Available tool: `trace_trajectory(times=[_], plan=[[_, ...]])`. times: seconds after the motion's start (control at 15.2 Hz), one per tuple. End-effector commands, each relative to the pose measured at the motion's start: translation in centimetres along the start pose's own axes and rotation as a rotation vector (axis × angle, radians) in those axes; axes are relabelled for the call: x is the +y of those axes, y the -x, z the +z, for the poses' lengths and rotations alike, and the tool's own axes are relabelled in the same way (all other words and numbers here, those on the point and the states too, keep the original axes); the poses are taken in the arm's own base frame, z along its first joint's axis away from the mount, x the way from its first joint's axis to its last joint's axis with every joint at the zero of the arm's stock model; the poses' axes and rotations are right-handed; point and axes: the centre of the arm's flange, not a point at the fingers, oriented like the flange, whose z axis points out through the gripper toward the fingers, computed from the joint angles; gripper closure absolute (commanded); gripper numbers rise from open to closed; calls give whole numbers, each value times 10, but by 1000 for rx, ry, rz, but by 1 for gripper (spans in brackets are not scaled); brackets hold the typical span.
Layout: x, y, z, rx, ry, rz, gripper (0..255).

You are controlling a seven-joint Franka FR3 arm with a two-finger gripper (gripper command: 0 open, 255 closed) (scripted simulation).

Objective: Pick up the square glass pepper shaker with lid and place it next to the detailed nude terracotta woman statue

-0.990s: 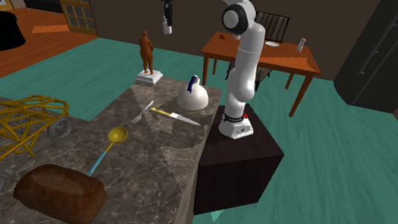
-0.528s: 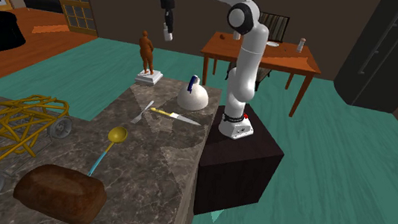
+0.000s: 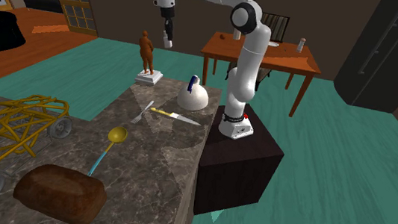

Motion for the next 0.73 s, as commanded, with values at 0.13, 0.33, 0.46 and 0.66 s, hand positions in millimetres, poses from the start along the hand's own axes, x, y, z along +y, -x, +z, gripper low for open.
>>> trace_trajectory(times=[0.13, 0.33, 0.46, 0.66], plan=[[0, -1, 20, 1, 0, 0, 255], [1, -2, 36, 1, 0, 0, 255], [1, -3, 46, 1, 0, 0, 255], [2, -4, 62, 1, 0, 0, 255]])
